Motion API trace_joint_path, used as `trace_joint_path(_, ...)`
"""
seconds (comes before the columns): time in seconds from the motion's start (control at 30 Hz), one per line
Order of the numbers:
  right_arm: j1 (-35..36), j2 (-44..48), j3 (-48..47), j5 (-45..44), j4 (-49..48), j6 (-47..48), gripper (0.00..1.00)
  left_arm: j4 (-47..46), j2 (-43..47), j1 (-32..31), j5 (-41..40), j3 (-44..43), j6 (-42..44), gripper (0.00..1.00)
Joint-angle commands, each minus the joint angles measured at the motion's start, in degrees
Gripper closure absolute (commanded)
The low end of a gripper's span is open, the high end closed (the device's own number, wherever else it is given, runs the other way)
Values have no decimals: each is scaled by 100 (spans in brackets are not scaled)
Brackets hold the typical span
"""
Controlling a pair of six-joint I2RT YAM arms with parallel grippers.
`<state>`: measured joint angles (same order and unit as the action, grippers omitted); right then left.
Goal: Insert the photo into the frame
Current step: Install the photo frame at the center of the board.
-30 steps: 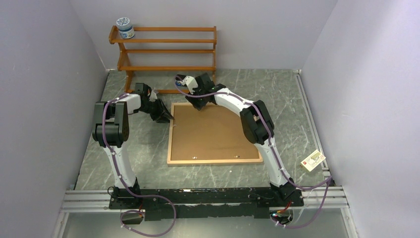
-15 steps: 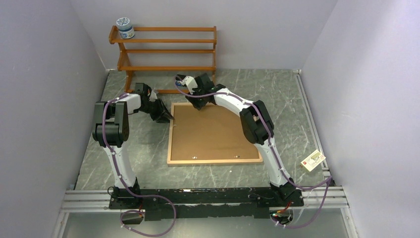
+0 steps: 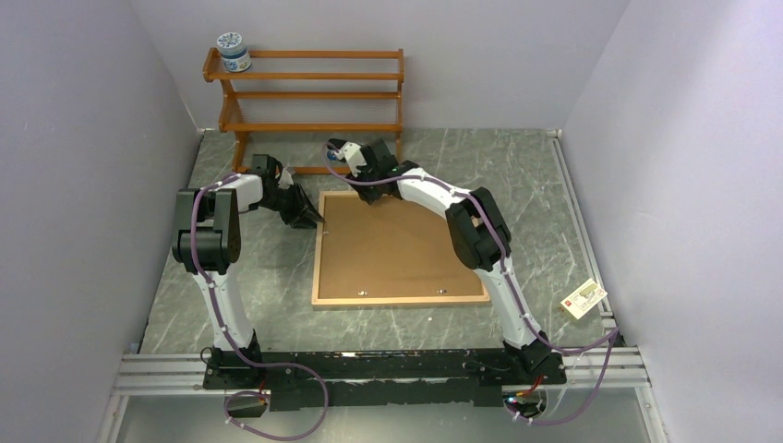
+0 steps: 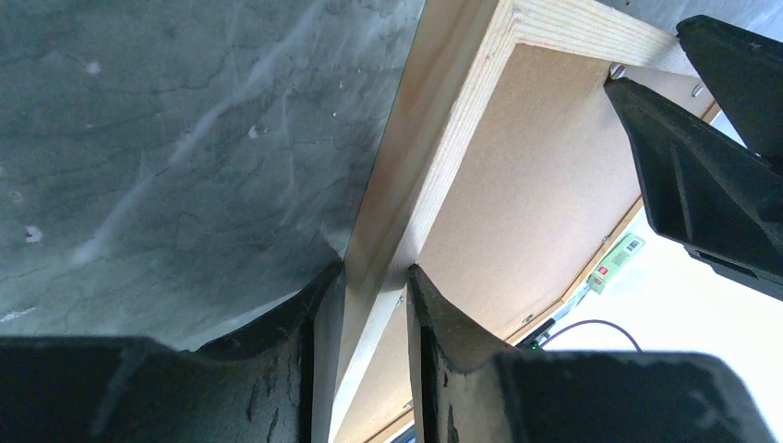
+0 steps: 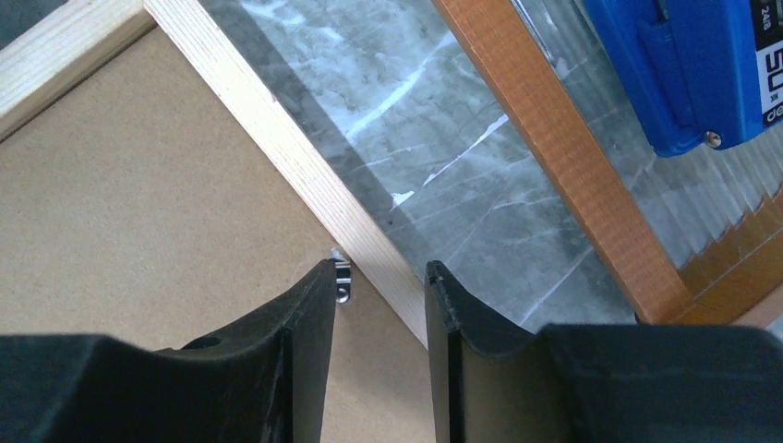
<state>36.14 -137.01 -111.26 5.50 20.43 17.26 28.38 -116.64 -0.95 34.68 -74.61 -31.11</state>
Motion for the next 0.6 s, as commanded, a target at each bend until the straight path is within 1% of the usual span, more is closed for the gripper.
trace_joint_path(0.0,-134,-57,330,-793,-337,-232,85,465,-287,-19,-512,70,132,67)
trace_joint_path(0.07,-147,44,411,-779,-476,-357,89,488,-296,-17,-522,56,136,67)
trace_joint_path(0.17,-143,209,578,-762,-702,-511,90,500,-298,-19,-533,35,141,67)
trace_joint_path(0.3,-141,324,636,-864,-827,-566,89,536,-307,-14,-549,-8,150,67)
trace_joint_path(0.4,-135,341,625,-1103,-828,-469,89,554,-307,-18,-575,-19,152,67)
trace_joint_path(0.5,-125,461,806,-1471,-1025,-370,91,563,-307,-19,-593,-22,158,67)
trace_joint_path(0.57,-129,609,988,-1487,-1174,-323,91,557,-306,-15,-602,-16,158,67)
